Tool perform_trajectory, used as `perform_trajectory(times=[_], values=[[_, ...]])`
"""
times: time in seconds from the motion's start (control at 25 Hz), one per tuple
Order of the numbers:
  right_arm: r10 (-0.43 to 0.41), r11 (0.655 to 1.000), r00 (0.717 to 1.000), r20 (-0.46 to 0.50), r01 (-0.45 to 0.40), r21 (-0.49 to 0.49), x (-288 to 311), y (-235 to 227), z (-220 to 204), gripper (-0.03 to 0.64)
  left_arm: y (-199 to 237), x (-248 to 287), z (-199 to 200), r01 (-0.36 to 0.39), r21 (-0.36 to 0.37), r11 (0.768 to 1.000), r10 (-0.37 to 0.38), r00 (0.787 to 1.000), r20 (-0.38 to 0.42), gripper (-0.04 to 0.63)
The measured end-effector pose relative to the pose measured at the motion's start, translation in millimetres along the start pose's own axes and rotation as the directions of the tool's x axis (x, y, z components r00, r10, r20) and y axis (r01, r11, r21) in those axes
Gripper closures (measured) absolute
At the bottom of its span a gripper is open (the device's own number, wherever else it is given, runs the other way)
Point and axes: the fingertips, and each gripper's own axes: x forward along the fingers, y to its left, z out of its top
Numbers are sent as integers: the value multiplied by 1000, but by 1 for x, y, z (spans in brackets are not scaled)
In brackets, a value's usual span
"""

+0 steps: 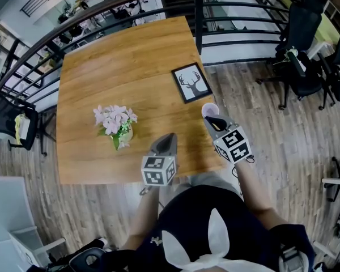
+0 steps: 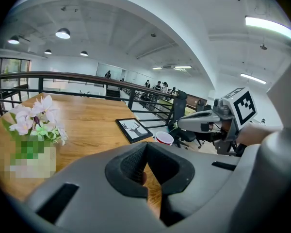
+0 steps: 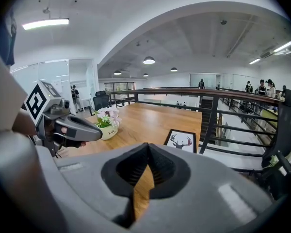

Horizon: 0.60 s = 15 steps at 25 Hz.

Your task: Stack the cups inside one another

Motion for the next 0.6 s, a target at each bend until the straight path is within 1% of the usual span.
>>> perform_trajectory(times=[0.6], values=[[16, 1000, 1000, 5, -16, -14, -15, 17, -4, 620, -10, -20, -9, -18, -8, 1000, 18, 1000, 17, 580]])
